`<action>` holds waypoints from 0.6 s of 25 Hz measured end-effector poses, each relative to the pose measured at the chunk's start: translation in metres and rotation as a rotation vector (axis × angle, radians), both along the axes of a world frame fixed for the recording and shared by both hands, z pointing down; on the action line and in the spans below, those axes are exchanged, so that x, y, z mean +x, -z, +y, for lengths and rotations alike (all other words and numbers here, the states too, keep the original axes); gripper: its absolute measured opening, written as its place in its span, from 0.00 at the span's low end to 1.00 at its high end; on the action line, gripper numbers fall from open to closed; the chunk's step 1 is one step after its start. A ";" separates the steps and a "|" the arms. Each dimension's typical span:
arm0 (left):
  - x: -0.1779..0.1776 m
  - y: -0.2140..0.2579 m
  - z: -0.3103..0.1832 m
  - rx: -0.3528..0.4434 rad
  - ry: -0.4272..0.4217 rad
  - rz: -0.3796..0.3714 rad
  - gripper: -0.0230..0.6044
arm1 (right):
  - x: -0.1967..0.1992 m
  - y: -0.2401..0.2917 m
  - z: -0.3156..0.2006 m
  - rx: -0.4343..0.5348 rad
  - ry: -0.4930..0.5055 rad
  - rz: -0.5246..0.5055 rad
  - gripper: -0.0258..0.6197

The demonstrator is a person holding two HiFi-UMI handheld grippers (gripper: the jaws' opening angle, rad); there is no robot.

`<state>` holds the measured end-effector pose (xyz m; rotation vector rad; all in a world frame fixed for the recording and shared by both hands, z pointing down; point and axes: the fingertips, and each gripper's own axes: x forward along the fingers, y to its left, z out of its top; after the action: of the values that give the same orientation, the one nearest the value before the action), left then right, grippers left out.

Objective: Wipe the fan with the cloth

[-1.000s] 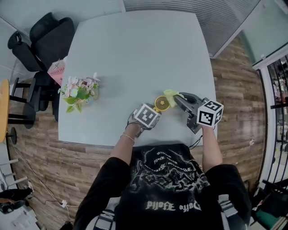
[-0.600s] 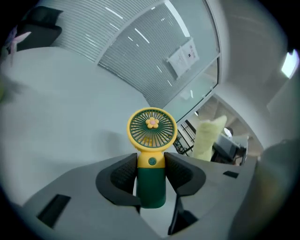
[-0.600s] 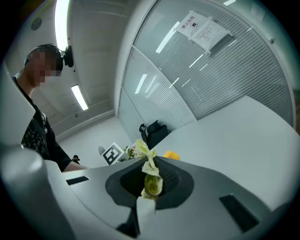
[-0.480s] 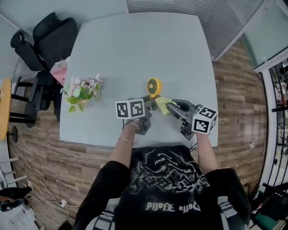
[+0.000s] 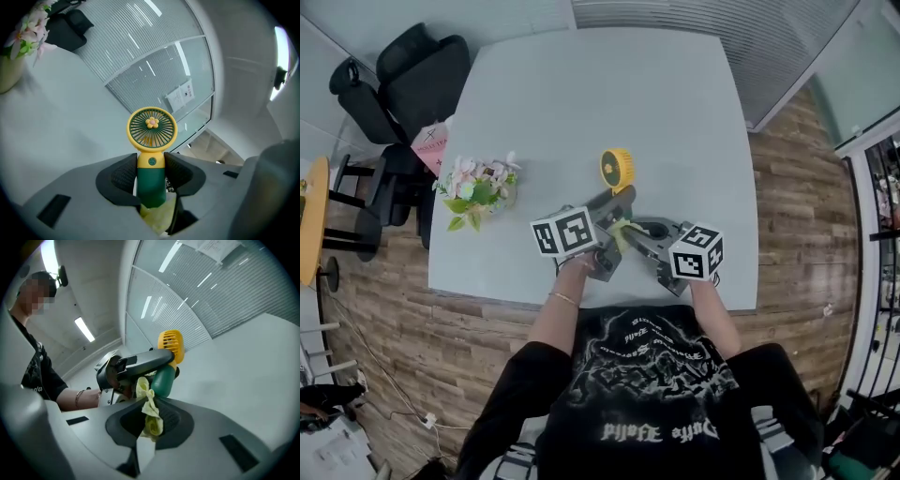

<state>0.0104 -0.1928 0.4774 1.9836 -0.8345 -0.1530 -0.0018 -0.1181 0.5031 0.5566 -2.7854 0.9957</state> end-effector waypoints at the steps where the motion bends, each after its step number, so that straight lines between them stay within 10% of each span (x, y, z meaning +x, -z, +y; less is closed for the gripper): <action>1: -0.002 0.003 0.001 0.002 -0.004 0.016 0.35 | 0.003 0.001 -0.002 -0.012 -0.014 -0.016 0.08; 5: -0.004 0.019 0.003 0.014 0.005 0.138 0.35 | 0.010 0.003 -0.009 -0.018 -0.046 -0.020 0.08; 15: -0.003 0.019 0.010 0.020 -0.021 0.180 0.35 | 0.024 0.015 -0.025 -0.032 -0.197 -0.088 0.08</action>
<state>0.0079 -0.1824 0.4586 1.9631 -0.6981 -0.3235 0.0226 -0.1433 0.4884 0.8143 -2.8281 1.1263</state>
